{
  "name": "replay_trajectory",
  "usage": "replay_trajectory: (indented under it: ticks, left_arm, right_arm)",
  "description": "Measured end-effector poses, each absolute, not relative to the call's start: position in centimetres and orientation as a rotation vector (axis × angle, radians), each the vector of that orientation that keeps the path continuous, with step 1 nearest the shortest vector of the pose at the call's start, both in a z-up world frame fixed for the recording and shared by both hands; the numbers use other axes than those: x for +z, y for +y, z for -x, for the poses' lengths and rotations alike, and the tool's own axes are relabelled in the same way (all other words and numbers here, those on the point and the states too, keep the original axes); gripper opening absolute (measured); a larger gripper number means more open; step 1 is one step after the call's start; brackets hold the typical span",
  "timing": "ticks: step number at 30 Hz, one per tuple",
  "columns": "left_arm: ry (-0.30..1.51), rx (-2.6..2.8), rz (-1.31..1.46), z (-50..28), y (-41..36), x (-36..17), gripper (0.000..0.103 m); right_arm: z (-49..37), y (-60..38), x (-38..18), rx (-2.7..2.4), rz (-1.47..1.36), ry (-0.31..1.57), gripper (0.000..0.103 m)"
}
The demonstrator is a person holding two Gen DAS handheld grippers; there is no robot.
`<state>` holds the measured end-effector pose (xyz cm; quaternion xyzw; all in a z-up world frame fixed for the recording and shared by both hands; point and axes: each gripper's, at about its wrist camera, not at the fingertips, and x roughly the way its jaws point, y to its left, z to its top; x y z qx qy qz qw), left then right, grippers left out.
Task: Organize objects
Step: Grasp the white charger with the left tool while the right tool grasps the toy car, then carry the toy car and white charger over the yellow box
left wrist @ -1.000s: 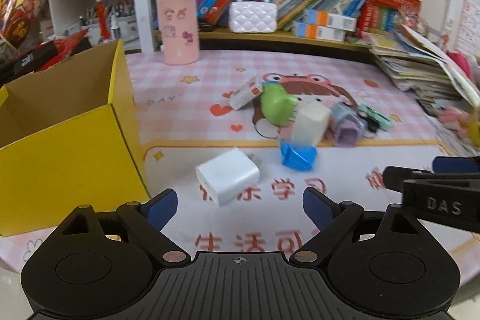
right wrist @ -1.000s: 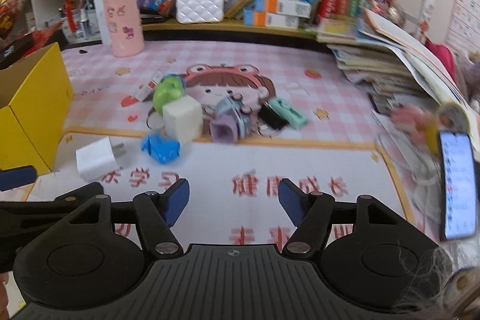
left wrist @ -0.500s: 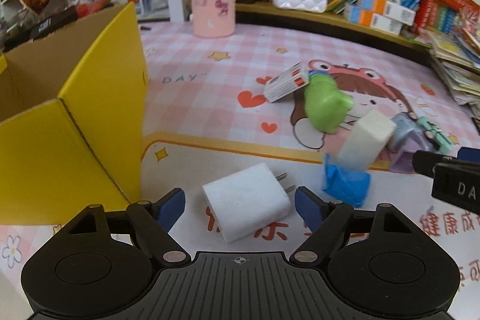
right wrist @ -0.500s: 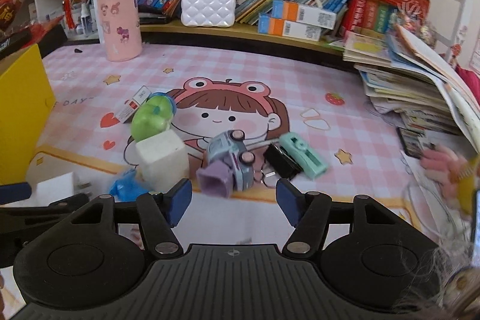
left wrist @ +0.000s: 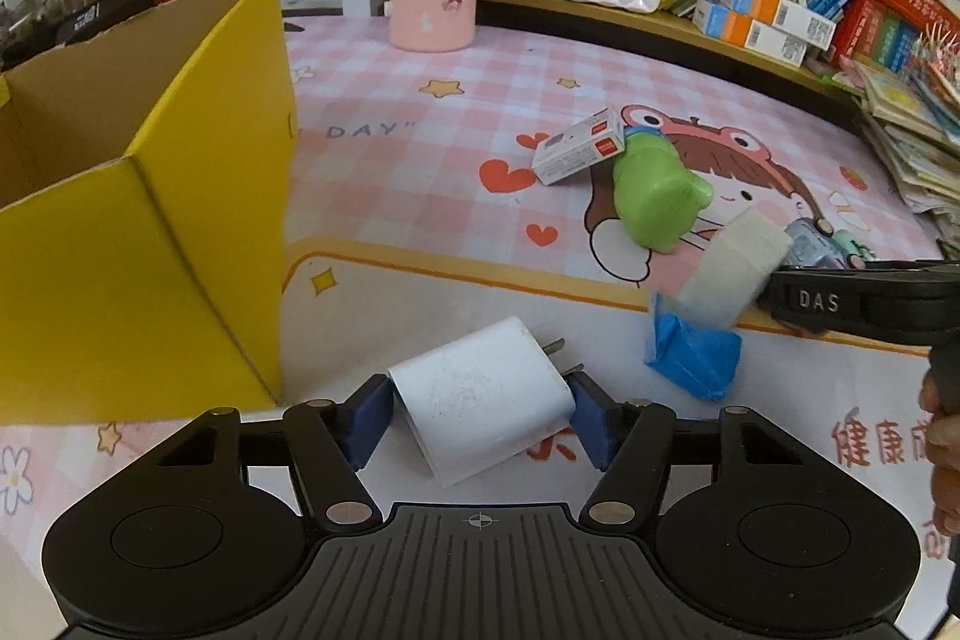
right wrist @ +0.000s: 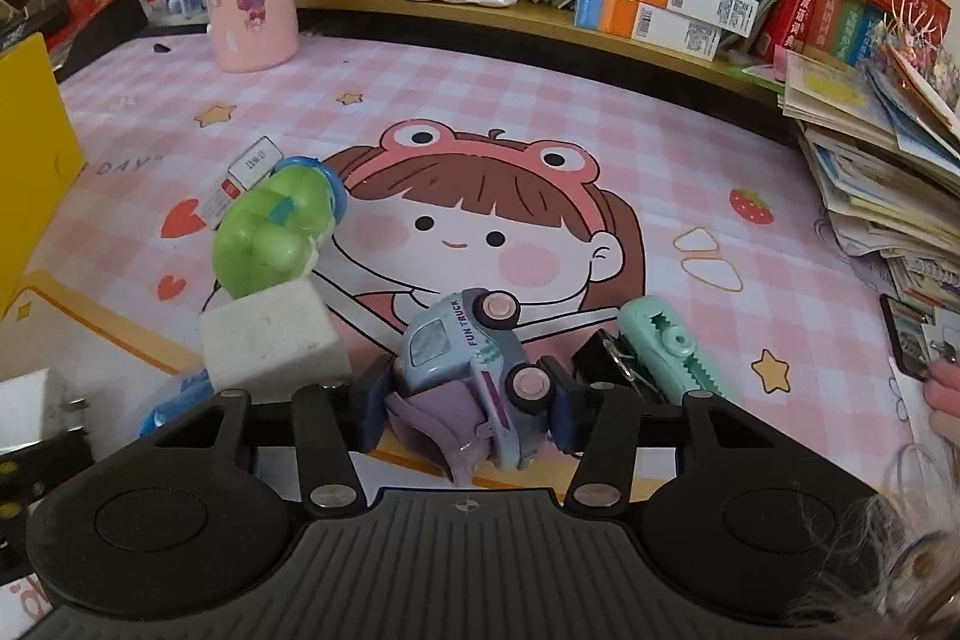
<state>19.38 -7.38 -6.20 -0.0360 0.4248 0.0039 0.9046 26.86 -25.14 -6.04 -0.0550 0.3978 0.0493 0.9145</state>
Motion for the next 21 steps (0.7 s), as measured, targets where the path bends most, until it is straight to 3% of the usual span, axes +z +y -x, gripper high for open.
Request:
replay_trajectory:
  ticks: [21]
  left_arm:
    - [0.815, -0.121, 0.136, -12.7, -4.3, -3.0, 0.063]
  right_arm:
    - [-14.1, -24.1, -1.5, 0.009, -0.158, 0.829, 0.047]
